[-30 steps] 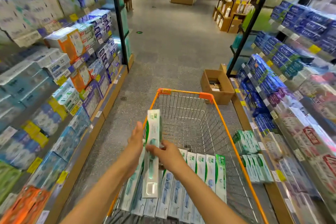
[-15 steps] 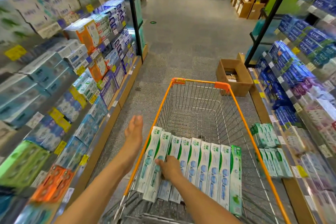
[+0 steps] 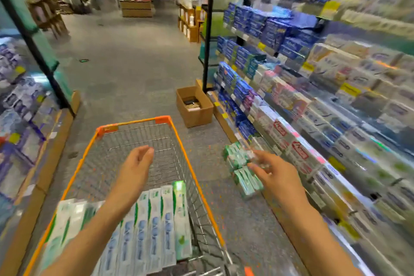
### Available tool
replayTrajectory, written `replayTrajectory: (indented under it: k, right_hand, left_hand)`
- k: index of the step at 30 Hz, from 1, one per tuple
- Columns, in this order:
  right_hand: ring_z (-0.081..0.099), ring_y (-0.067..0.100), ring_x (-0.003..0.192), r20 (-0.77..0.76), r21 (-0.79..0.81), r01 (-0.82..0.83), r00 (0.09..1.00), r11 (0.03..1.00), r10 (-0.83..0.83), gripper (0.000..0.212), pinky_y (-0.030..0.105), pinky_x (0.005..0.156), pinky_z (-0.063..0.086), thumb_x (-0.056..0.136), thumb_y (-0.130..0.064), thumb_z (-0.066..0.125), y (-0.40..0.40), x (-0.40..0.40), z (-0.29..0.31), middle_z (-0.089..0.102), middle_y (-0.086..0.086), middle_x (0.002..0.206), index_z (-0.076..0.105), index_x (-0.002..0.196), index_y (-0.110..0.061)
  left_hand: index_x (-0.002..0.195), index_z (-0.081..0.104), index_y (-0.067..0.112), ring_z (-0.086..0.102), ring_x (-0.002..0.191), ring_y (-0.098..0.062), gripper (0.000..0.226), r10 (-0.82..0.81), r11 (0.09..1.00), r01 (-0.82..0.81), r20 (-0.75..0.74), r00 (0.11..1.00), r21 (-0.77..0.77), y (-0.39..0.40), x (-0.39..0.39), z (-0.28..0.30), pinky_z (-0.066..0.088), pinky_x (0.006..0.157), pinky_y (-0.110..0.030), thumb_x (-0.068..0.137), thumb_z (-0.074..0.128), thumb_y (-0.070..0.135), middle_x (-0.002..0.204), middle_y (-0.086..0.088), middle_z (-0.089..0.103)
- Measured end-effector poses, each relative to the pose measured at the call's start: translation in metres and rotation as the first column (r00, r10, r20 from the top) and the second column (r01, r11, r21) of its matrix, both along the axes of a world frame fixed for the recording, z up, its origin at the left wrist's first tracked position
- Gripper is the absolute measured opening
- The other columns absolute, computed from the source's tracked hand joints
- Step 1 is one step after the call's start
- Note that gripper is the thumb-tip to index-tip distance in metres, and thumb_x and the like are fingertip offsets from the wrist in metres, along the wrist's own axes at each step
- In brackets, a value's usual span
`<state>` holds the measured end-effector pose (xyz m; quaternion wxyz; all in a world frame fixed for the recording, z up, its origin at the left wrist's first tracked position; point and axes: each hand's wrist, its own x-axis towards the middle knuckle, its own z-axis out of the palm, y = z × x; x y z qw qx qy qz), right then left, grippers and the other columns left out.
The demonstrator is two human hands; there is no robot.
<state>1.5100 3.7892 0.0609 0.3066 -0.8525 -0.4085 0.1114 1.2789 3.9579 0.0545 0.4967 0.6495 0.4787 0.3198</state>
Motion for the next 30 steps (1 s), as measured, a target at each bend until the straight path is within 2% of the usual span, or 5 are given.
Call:
replayTrajectory:
  k: [8, 13, 20, 24, 30]
  right_hand:
    - [0.062, 0.012, 0.084, 0.088, -0.116, 0.309, 0.95, 0.944, -0.3, 0.039, 0.028, 0.076, 0.045, 0.087, -0.038, 0.063, -0.195, 0.182, -0.008, 0.065, -0.005, 0.115, 0.059, 0.124, -0.028]
    - [0.06, 0.006, 0.078, 0.034, -0.121, 0.338, 0.941, 0.933, -0.337, 0.037, 0.027, 0.075, 0.048, 0.084, -0.041, 0.066, -0.237, 0.249, -0.009, 0.068, -0.009, 0.101, 0.063, 0.118, -0.028]
    - [0.063, 0.011, 0.087, -0.089, -0.23, 0.177, 0.975, 0.957, -0.202, 0.043, 0.028, 0.082, 0.049, 0.089, -0.039, 0.061, -0.17, 0.304, -0.058, 0.065, -0.001, 0.112, 0.057, 0.127, -0.02]
    - [0.063, 0.014, 0.099, -0.171, -0.379, 0.031, 0.98, 0.925, -0.103, 0.046, 0.029, 0.087, 0.048, 0.092, -0.042, 0.056, -0.103, 0.341, -0.099, 0.062, 0.001, 0.123, 0.053, 0.131, -0.019]
    - [0.058, 0.006, 0.091, -0.256, -0.516, -0.042, 0.961, 0.856, -0.107, 0.059, 0.017, 0.079, 0.043, 0.082, -0.062, 0.055, 0.003, 0.418, -0.186, 0.06, -0.011, 0.104, 0.051, 0.131, -0.028]
  left_hand:
    - [0.123, 0.054, 0.007, 0.057, 0.089, -0.025, 0.032, -0.267, 0.953, 0.286, -0.168, 0.949, 0.103, -0.111, 0.235, -0.037, 0.04, 0.072, -0.033, 0.095, 0.051, 0.022, 0.11, -0.012, 0.061]
    - [0.126, 0.051, 0.006, 0.051, 0.091, -0.016, 0.034, -0.338, 0.927, 0.366, -0.243, 0.909, 0.081, -0.147, 0.313, -0.051, 0.034, 0.077, -0.027, 0.096, 0.051, 0.022, 0.117, -0.01, 0.059]
    - [0.122, 0.055, 0.003, 0.057, 0.101, -0.028, 0.034, -0.271, 0.932, 0.341, -0.394, 0.879, 0.12, -0.103, 0.359, -0.089, 0.042, 0.087, -0.034, 0.093, 0.056, 0.021, 0.114, -0.015, 0.061]
    - [0.12, 0.057, 0.003, 0.057, 0.105, -0.028, 0.032, -0.275, 0.945, 0.326, -0.47, 0.838, 0.028, -0.06, 0.383, -0.138, 0.042, 0.089, -0.035, 0.093, 0.057, 0.019, 0.114, -0.015, 0.061]
    - [0.139, 0.04, 0.012, 0.055, 0.117, -0.017, 0.046, -0.357, 0.919, 0.375, -0.654, 0.667, -0.119, 0.033, 0.423, -0.236, 0.039, 0.095, -0.025, 0.096, 0.049, 0.028, 0.13, -0.003, 0.057]
